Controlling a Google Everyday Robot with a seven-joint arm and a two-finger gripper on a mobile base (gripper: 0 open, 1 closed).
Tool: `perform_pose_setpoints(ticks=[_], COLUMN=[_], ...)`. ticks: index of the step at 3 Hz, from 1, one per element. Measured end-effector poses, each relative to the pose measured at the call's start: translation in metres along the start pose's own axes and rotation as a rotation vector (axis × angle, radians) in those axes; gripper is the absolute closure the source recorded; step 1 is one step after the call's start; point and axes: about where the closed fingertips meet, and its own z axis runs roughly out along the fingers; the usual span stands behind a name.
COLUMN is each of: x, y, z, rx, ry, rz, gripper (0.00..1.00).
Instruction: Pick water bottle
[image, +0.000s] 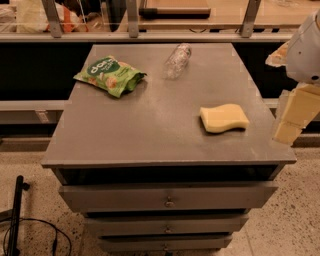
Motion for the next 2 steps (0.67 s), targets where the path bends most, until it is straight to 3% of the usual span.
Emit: perform_pose_setpoints(ticks=[1,2], x=[0.000,-0.001], y=[0.000,-0.014], z=[0.000,0.009], rx=[0.000,0.019], ry=[0.000,0.011], rz=[0.000,0.062], gripper=[0.00,0.00])
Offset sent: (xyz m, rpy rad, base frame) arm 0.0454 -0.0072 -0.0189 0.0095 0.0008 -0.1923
